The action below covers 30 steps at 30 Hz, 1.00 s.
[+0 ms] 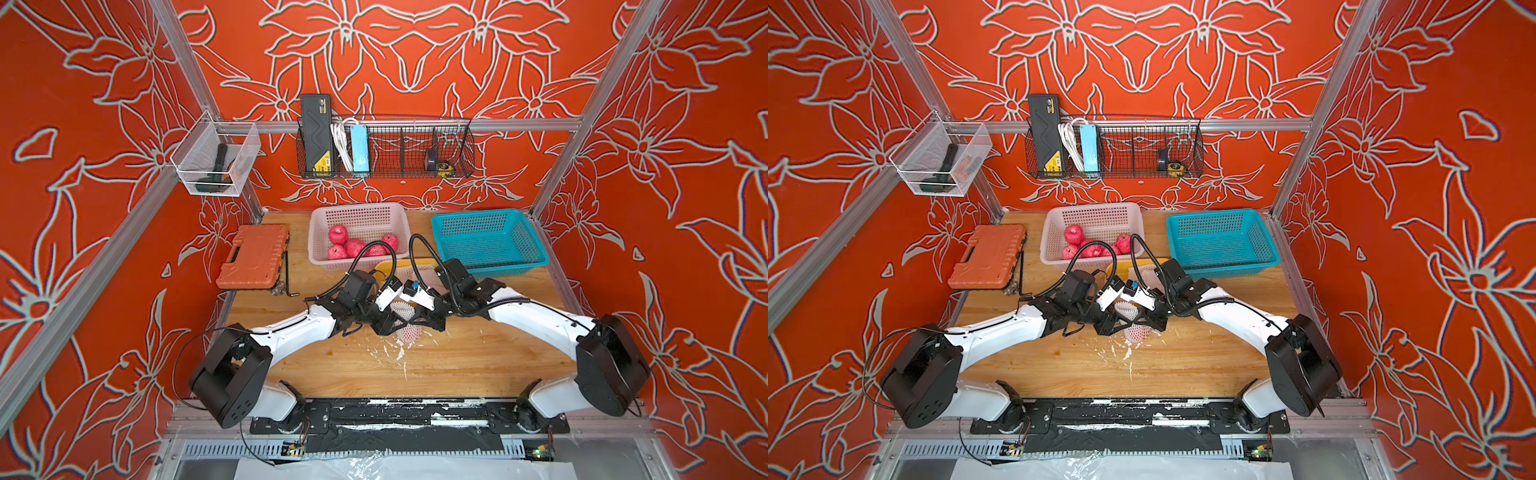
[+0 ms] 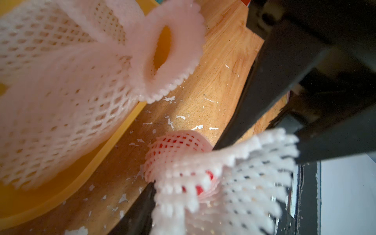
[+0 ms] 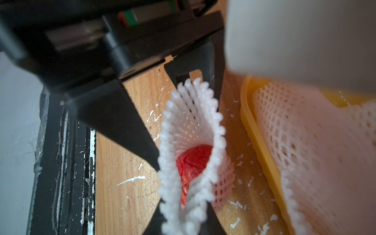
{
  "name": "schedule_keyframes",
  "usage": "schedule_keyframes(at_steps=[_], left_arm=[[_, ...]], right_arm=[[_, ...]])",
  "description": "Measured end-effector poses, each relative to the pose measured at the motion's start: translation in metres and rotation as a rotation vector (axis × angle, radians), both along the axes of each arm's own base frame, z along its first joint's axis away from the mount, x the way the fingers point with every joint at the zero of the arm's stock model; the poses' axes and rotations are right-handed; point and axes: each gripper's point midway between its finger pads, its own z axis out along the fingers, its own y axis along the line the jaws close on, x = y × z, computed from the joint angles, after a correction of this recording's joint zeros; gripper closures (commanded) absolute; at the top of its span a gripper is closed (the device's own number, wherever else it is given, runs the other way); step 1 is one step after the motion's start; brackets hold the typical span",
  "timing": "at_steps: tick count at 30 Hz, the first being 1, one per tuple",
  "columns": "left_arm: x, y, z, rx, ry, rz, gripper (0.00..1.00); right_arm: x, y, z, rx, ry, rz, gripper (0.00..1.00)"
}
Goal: Remove foam nets from apples
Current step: Remove the foam net from the apple.
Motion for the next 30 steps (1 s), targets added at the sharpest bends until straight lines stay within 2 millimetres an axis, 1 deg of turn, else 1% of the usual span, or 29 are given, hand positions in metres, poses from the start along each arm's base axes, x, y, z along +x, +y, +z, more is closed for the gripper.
schedule_keyframes(at_steps=[4,7,10,12,14,18,21,24,27,30], left_arm=[[0.002,-0.002,0.018,-0.025,-0.037,-0.005,0.64],[0.002,-0.003,0.032,-0.045,-0.069,-0.008,0.65],[0.001,-0.002,0.036,-0.048,-0.074,-0.014,0.65],[0.0,-0.002,0.035,-0.043,-0.07,-0.016,0.6],[-0.001,-0.001,0.034,-0.038,-0.069,-0.012,0.43],[0.0,0.003,0.043,-0.032,-0.114,0.001,0.31],[0.003,0.009,0.059,-0.031,-0.176,0.032,0.27],[0.008,0.02,0.076,-0.04,-0.235,0.075,0.25],[0.018,0.036,0.09,-0.05,-0.272,0.143,0.24],[0.03,0.054,0.099,-0.055,-0.291,0.218,0.23]], right_arm=[[0.002,0.001,0.015,0.037,-0.033,-0.01,0.8],[0.002,0.002,0.025,0.059,-0.058,-0.014,0.81],[0.002,0.001,0.028,0.065,-0.067,-0.017,0.82],[0.001,-0.001,0.026,0.061,-0.062,-0.022,0.83],[0.0,-0.002,0.023,0.056,-0.057,-0.032,0.84],[0.0,-0.006,0.022,0.053,-0.061,-0.053,0.85],[0.002,-0.008,0.025,0.051,-0.071,-0.073,0.85],[0.003,-0.01,0.034,0.064,-0.09,-0.095,0.85],[0.002,-0.013,0.048,0.087,-0.107,-0.121,0.86],[0.002,-0.018,0.063,0.102,-0.128,-0.151,0.86]])
